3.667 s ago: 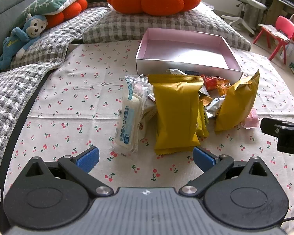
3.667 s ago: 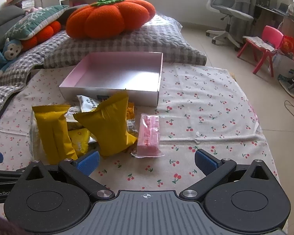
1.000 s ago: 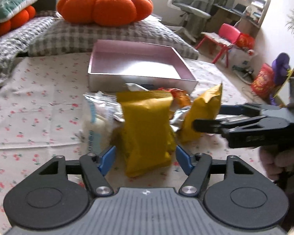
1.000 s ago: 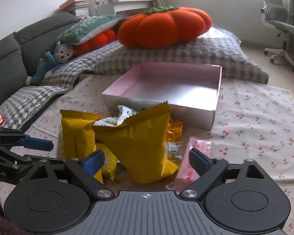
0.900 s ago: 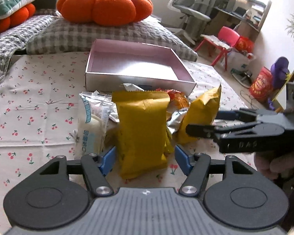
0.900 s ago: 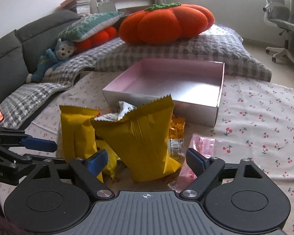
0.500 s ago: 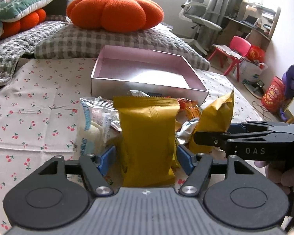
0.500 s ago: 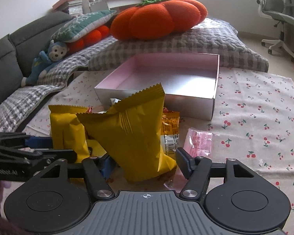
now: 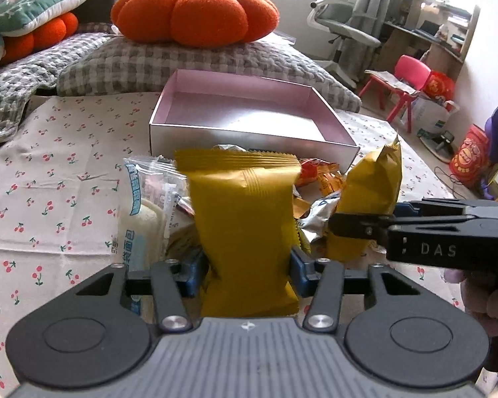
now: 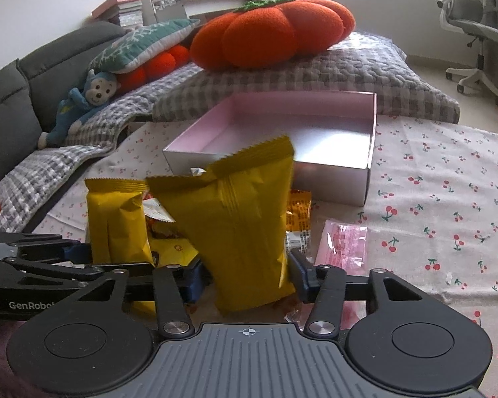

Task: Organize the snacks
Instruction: 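Grasp the yellow pouch with the left tool while the right tool grasps another yellow pouch, then carry both yellow pouches into the pink box and open both tools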

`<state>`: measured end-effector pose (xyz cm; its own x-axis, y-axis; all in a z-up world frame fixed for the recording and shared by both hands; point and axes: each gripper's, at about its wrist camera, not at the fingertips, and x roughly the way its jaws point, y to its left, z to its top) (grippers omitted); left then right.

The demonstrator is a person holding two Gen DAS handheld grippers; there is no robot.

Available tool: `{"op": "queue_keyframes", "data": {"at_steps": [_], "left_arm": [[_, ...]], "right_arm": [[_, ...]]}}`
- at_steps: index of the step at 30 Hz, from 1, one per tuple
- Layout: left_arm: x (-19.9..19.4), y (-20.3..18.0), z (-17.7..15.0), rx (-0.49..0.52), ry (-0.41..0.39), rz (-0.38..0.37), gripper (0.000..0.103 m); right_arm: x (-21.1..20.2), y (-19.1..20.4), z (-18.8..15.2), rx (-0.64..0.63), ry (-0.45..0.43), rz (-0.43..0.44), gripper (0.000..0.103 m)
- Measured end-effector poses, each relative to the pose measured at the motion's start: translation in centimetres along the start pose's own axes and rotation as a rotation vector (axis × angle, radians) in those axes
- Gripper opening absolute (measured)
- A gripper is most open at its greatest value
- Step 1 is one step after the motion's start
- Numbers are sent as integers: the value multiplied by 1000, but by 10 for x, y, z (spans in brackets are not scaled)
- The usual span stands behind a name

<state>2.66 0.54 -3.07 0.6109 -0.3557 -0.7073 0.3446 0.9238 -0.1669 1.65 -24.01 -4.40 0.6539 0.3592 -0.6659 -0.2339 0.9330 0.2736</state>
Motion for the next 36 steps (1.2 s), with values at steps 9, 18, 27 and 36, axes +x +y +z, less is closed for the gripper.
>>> {"op": "queue_keyframes", "data": {"at_steps": [9,18,27,36], "left_arm": [[-14,3,7,-18,8,-59,39],[-32,3,28,-40,-20,-92,38],[-30,10,67,-37,-27,-83,37],[19,5,129,38,-18,-16,37]], "right_arm": [[-7,0,7,35,12,0,41],[-31,5,25,79,-38,9,40],[-38,-10,52,108,-55,-61,40],[-12,-40,101,224,-38,-120,40]]}}
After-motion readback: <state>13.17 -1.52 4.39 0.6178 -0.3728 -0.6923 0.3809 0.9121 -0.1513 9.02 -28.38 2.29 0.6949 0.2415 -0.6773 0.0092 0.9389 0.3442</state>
